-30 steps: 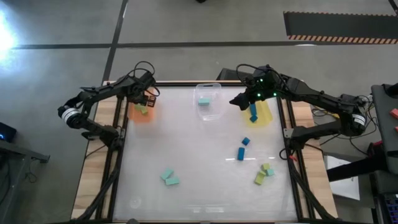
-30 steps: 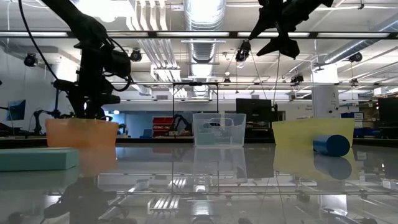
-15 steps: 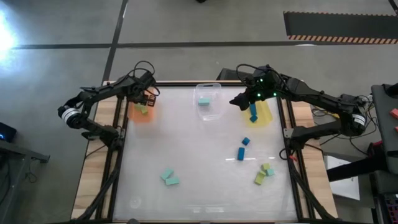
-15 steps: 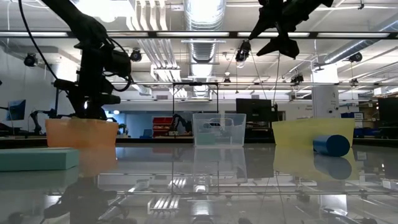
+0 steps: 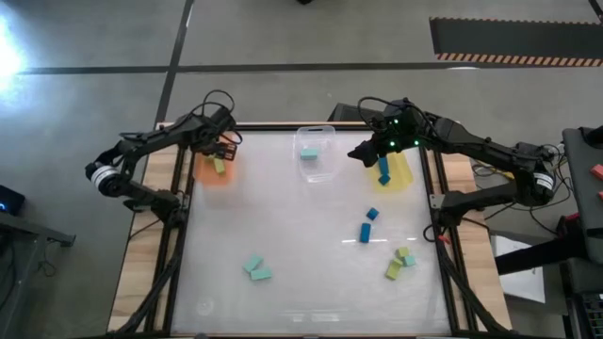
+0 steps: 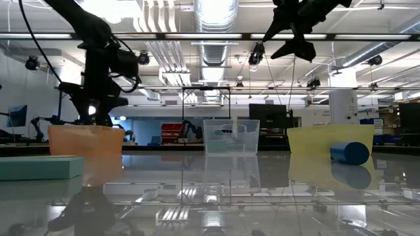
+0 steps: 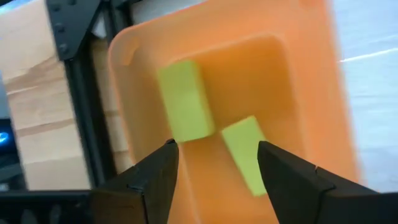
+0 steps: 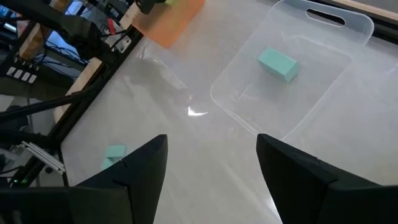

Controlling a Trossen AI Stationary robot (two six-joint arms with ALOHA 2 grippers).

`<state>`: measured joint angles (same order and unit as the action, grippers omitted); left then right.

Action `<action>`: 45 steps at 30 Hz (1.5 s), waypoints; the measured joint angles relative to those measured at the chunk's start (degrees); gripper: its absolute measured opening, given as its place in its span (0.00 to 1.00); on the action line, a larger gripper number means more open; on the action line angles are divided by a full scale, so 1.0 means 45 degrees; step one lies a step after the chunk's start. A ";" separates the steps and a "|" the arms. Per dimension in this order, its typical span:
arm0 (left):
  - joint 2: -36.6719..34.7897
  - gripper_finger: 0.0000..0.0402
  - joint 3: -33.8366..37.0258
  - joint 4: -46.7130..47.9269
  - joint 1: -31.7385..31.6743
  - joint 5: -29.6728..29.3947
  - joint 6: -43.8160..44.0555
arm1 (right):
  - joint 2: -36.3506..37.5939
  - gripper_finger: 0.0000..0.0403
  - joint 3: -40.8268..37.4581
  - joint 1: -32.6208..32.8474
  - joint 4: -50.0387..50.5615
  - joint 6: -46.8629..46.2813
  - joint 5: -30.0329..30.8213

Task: Sort & place blocks by color
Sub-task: Put the blue block into the yellow bin

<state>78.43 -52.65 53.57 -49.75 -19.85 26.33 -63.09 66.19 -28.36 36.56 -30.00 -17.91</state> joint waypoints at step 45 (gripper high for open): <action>-0.5605 0.51 -0.0284 -0.8995 0.5641 0.2642 0.2282 | -0.5455 0.59 0.0000 0.7071 0.5346 -1.1024 0.1326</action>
<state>53.21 -53.93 13.09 -24.36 -7.97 36.60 -87.64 66.19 3.46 60.61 -79.61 -11.94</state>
